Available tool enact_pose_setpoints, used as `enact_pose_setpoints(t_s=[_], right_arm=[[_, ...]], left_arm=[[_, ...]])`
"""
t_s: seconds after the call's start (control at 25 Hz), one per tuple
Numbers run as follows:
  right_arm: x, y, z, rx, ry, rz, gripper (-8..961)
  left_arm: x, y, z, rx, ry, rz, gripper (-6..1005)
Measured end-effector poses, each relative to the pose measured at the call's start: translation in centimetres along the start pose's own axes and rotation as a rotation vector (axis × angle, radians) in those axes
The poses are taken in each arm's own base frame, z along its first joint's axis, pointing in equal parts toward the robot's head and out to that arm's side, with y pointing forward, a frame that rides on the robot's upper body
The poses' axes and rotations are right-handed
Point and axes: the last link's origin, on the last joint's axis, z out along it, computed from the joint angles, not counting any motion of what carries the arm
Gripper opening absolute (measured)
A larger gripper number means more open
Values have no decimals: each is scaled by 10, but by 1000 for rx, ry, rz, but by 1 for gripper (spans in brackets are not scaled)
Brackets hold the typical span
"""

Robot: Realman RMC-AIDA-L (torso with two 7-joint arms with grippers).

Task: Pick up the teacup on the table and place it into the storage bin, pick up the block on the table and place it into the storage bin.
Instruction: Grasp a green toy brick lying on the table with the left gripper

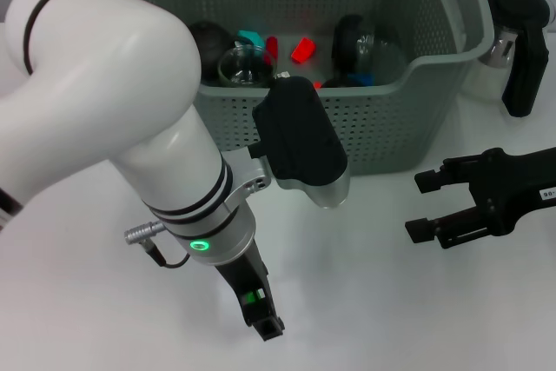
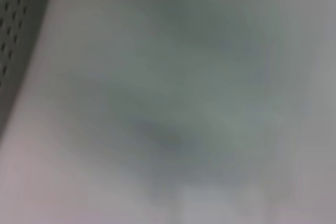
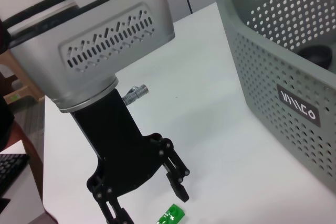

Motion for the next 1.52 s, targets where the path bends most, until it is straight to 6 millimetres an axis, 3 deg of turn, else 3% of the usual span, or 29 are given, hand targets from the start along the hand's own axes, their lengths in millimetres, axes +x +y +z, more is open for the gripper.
enact_pose_setpoints(t_s=[0.24,0.36,1.52], right_arm=[[0,-1,0,9,0,1,927],[0,-1,1,9,0,1,927],[-2,-4,2,20,-3,1,927]], left_arm=[[-1,-6,6,19,3,-22,735],[-1,-8,8,20,-2,-25,709],[-5,-3,16,10,-41,-6,708]])
